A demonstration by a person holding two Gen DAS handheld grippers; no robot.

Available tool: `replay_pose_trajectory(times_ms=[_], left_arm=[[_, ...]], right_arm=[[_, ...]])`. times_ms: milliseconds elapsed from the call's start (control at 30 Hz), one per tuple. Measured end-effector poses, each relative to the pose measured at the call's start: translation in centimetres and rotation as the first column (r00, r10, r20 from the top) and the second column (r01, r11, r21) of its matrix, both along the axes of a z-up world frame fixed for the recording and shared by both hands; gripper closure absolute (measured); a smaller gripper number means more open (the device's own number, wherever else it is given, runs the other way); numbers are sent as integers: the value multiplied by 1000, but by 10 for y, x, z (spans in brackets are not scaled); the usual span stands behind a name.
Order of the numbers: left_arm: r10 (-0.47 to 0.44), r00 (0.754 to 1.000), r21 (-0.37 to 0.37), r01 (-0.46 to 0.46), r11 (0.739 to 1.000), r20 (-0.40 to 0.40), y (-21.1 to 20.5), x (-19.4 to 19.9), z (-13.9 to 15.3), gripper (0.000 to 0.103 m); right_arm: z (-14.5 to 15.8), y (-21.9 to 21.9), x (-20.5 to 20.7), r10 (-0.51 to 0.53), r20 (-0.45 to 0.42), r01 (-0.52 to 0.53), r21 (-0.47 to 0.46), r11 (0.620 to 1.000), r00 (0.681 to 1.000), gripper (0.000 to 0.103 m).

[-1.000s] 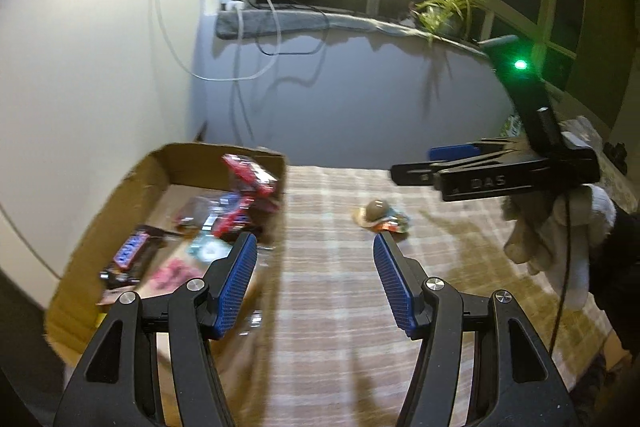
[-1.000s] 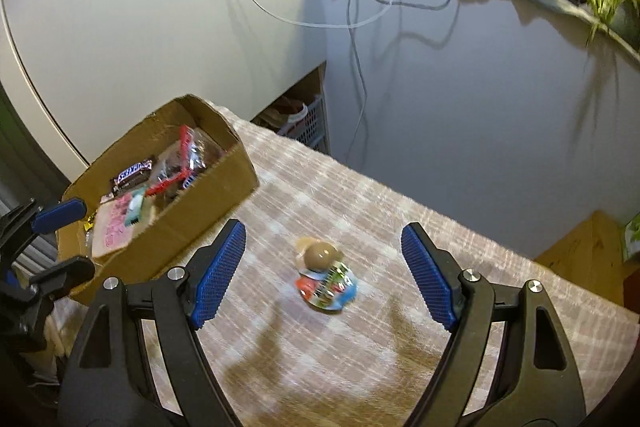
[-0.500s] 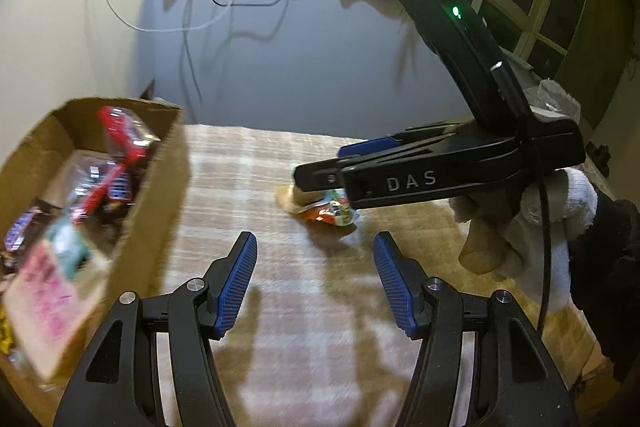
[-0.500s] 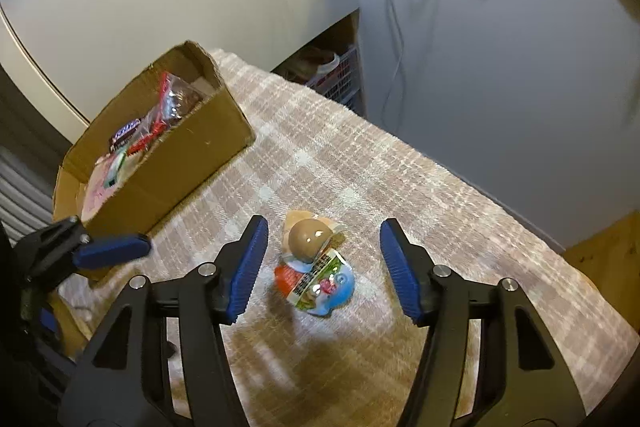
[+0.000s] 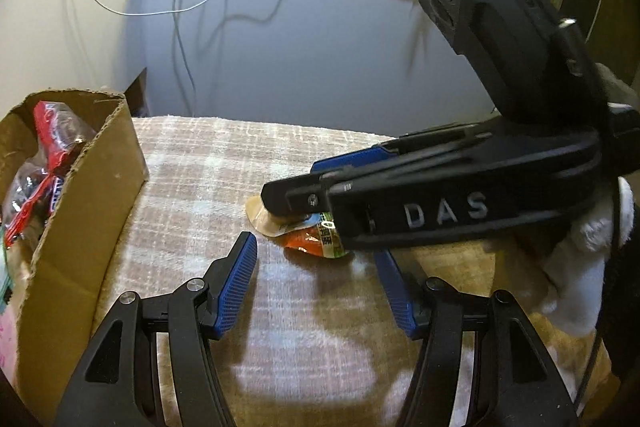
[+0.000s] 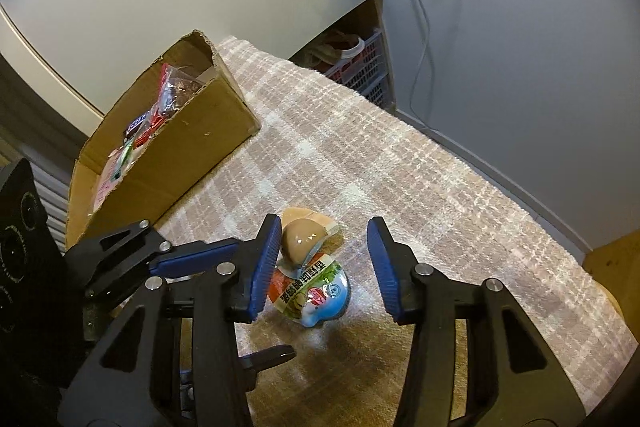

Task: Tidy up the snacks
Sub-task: 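Grasp the colourful packet with the left tool while the right tool grasps the brown chocolate egg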

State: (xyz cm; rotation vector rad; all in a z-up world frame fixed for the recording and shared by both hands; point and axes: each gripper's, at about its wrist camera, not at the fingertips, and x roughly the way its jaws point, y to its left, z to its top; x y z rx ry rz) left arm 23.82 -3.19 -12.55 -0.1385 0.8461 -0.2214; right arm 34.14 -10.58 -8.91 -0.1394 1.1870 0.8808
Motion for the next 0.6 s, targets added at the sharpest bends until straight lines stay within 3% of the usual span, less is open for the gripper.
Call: replay_pose_trajectory(times_ms=[100, 167, 600], left_arm=[[4, 1000, 8, -4, 1000, -11, -2, 5, -2, 43], [1, 1000, 16, -1, 1000, -18, -4, 8, -3, 43], [-18, 999, 91, 22, 996, -48, -17, 26, -9, 43]], right_arm=[[0, 2, -2, 21, -3, -21, 6, 1000, 1000, 57], [-3, 4, -2, 21, -5, -21, -9, 1000, 1000, 70], [-8, -28, 15, -74, -55, 77, 57, 995, 996, 70]])
